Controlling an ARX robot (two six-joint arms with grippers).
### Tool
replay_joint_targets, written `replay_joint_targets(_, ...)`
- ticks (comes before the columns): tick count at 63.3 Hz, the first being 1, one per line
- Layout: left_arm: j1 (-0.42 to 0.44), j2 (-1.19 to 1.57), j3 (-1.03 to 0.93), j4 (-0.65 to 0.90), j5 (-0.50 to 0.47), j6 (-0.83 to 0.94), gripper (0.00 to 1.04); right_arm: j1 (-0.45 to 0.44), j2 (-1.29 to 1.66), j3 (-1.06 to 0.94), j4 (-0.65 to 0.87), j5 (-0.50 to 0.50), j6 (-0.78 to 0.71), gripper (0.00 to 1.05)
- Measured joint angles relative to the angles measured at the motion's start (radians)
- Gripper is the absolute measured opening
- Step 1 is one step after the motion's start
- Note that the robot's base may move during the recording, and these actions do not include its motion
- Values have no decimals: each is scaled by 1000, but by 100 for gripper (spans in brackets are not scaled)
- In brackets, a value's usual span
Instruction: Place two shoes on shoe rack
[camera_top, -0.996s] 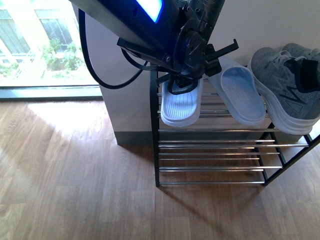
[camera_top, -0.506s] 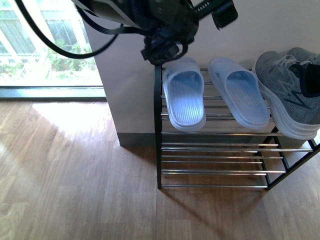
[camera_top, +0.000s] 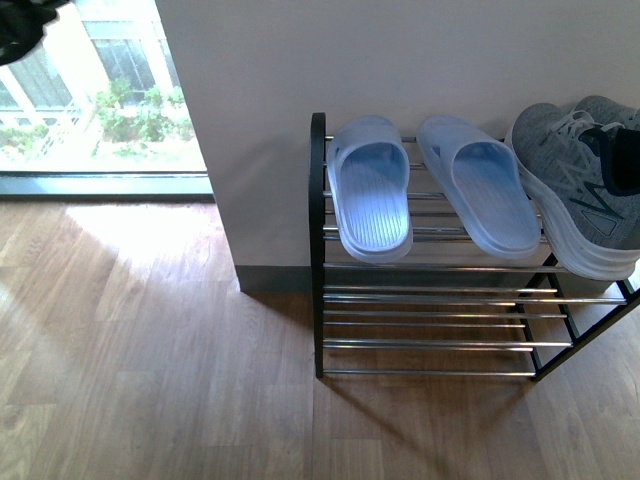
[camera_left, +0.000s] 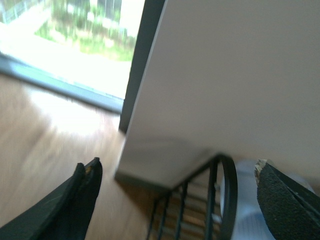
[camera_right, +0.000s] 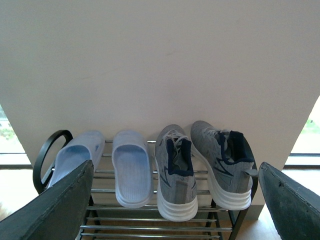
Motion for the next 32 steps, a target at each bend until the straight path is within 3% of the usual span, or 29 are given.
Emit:
replay_joint_targets(6, 42, -57, -173, 342, 21, 217, 73, 0, 0, 0, 0, 0, 0, 96)
replay_joint_targets(11, 67, -113, -283, 482, 48, 323, 60, 0, 0, 0, 0, 0, 0, 96)
replay_joint_targets(21, 110, -231, -437, 539, 95, 404, 35, 0, 0, 0, 0, 0, 0, 96)
replay_joint_targets(29, 157, -341, -570, 544, 138, 427, 6, 0, 0, 0, 0, 0, 0, 96)
replay_joint_targets(32, 166, -371, -596, 544, 146, 426, 1, 0, 0, 0, 0, 0, 0, 96)
